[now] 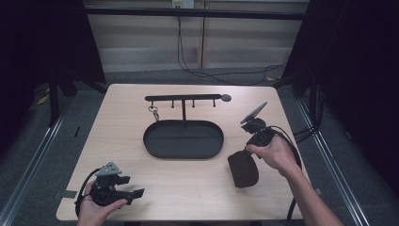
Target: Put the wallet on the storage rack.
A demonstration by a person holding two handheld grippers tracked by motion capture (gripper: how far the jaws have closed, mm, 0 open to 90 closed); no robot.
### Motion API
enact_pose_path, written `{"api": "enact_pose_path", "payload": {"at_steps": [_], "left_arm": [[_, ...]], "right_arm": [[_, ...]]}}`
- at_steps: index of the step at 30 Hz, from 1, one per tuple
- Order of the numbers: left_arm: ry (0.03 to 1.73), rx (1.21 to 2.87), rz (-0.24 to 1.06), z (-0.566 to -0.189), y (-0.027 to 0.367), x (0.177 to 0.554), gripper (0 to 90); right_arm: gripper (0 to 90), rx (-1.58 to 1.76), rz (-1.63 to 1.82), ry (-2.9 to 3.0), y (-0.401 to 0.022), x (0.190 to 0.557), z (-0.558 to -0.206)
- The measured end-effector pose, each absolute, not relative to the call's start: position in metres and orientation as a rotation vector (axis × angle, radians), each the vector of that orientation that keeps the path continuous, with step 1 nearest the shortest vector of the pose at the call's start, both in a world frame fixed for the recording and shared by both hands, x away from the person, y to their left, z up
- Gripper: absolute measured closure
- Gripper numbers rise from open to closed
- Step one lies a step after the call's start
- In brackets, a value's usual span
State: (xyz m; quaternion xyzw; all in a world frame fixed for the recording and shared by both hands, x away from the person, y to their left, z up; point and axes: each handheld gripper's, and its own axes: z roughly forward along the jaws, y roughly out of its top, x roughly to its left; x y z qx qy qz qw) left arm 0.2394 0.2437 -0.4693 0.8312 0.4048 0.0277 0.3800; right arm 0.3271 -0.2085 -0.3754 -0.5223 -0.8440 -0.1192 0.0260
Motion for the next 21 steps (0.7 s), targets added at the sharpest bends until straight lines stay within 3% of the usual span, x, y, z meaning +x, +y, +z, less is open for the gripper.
{"api": "enact_pose_path", "payload": {"at_steps": [21], "left_arm": [[1.012, 2.126, 0.047, -0.469, 0.244, 0.24, 16.5]], "right_arm": [[83.0, -1.666, -0.326, -2.638, -0.202, 0.34, -0.347]]}}
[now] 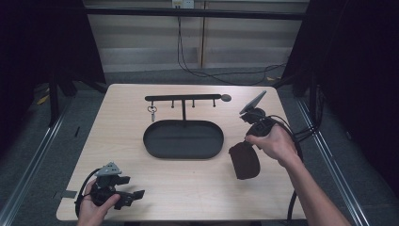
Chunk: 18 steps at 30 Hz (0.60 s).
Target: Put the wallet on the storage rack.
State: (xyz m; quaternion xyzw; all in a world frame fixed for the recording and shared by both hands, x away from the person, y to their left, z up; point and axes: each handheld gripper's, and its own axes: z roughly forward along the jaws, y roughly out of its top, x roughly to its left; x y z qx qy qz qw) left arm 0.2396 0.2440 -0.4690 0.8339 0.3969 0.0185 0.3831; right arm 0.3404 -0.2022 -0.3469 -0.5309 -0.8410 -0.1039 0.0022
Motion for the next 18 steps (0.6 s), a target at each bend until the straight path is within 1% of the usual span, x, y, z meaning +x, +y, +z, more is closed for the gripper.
{"api": "enact_pose_path", "payload": {"at_steps": [8, 18], "left_arm": [[0.997, 2.111, 0.022, -0.469, 0.246, 0.24, 16.4], [0.968, 2.133, 0.035, -0.47, 0.245, 0.239, 16.4]], "right_arm": [[83.0, -1.689, -0.353, -2.642, -0.203, 0.35, -0.338], [83.0, -1.708, -0.36, -2.64, -0.198, 0.364, -0.332]]}}
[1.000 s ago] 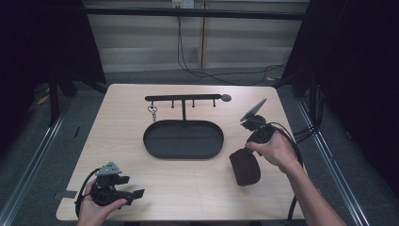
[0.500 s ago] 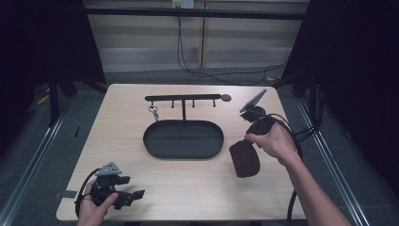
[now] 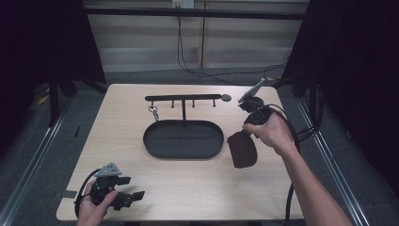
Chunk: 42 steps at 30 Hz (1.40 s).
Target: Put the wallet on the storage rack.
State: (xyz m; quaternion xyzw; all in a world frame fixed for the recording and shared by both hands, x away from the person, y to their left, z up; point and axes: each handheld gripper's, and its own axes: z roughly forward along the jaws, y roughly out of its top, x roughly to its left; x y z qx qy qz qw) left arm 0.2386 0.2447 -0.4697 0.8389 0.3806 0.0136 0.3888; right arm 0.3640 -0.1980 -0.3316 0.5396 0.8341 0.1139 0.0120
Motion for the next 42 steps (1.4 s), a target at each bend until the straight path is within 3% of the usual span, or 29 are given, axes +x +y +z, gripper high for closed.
{"api": "enact_pose_path", "payload": {"at_steps": [23, 42], "left_arm": [[0.954, 2.14, 0.02, -0.469, 0.244, 0.239, 16.7], [0.981, 2.135, 0.022, -0.47, 0.244, 0.239, 16.8]], "right_arm": [[83.1, 1.729, 0.421, 2.532, -0.192, 0.388, -0.324], [83.4, 1.772, 0.673, 2.493, -0.19, 0.413, -0.327]]}}
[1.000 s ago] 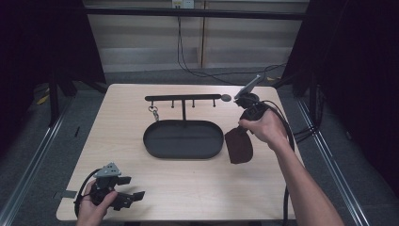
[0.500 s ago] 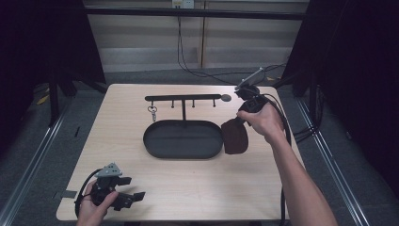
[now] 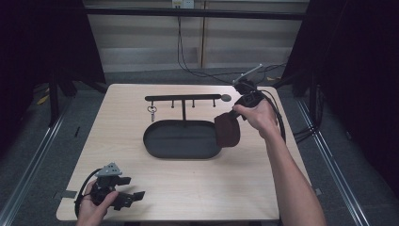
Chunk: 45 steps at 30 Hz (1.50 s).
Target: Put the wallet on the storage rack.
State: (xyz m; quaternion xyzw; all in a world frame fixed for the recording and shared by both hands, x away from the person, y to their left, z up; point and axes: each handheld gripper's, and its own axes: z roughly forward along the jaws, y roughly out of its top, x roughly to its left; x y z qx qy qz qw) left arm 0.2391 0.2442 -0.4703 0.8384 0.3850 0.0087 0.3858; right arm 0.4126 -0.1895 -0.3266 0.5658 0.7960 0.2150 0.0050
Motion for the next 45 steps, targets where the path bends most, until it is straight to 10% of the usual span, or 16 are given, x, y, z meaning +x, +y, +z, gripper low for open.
{"api": "enact_pose_path", "payload": {"at_steps": [45], "left_arm": [[0.993, 2.145, 0.023, -0.471, 0.245, 0.24, 16.8]], "right_arm": [[83.2, 1.966, 1.097, 2.356, -0.173, 0.433, -0.432]]}}
